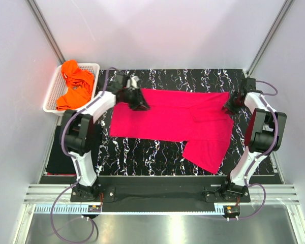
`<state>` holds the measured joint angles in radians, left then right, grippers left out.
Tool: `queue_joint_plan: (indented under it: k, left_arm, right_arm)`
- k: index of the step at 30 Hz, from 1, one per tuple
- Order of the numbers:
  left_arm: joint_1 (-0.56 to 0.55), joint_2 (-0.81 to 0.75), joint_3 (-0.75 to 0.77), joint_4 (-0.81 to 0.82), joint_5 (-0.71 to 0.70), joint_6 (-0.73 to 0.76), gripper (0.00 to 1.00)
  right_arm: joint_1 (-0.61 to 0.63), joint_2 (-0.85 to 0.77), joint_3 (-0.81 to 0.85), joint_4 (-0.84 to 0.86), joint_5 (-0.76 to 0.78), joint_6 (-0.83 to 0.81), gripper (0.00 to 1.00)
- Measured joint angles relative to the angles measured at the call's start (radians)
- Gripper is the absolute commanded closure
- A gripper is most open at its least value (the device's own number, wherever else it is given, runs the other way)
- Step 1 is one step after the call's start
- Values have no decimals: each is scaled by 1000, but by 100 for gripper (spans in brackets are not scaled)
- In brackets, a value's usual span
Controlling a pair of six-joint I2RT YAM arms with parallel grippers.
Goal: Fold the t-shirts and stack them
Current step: Fold the tshirt
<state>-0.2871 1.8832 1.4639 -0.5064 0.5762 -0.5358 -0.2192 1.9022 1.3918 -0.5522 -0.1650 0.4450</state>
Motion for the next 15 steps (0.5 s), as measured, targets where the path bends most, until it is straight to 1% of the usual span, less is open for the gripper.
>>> queue_joint_plan:
  k: [2, 6, 9, 12, 15]
  left_arm:
    - [-64, 34, 0, 84, 20, -61, 68]
    - [-212, 129, 8, 256, 42, -174, 63]
    - [-309, 239, 83, 337, 37, -247, 62]
    - [-363, 327, 155, 419, 14, -325, 63]
    - [-388, 374, 177, 512, -35, -417, 64]
  right_arm:
    - [-5, -5, -24, -3, 3, -5, 66]
    - [-14, -20, -69, -18, 18, -9, 63]
    - [-18, -22, -81, -21, 24, -13, 62]
    - [-20, -22, -89, -21, 26, -20, 62]
    - [-24, -22, -90, -18, 26, -31, 61]
